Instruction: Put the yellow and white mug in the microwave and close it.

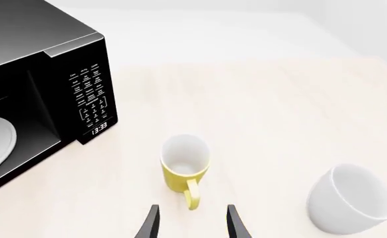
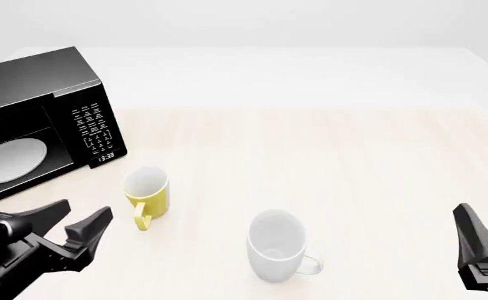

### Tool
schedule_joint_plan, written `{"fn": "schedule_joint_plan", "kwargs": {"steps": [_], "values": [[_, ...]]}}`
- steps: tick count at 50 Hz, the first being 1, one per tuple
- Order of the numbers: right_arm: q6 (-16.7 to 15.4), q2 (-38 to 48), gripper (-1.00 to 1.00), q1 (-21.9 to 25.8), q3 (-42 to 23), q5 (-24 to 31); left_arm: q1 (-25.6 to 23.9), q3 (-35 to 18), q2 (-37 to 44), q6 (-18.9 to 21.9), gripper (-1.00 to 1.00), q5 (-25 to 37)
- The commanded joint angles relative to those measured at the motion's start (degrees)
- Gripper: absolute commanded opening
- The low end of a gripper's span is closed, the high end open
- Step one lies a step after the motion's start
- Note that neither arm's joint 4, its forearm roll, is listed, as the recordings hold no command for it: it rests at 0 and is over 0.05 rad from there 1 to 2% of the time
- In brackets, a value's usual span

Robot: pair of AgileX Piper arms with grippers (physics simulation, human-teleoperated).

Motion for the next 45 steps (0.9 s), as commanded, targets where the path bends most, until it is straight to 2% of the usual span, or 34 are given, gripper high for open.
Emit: {"fn": "schedule_joint_plan", "kwargs": {"steps": [1,25,45], "values": [[-0.01,0.00,1.00,-0.01,0.00,0.00,0.02,0.73,8.78,-0.08,1.00,-7.92],[-0.01,0.01,1.00,-0.01,0.00,0.00,0.46,0.05,25.35,-0.62,1.00,-21.33],[0.00,0.00,1.00,0.00,0.00,0.00,0.33,-0.42,34.97,-1.44,1.00,-27.63]]}}
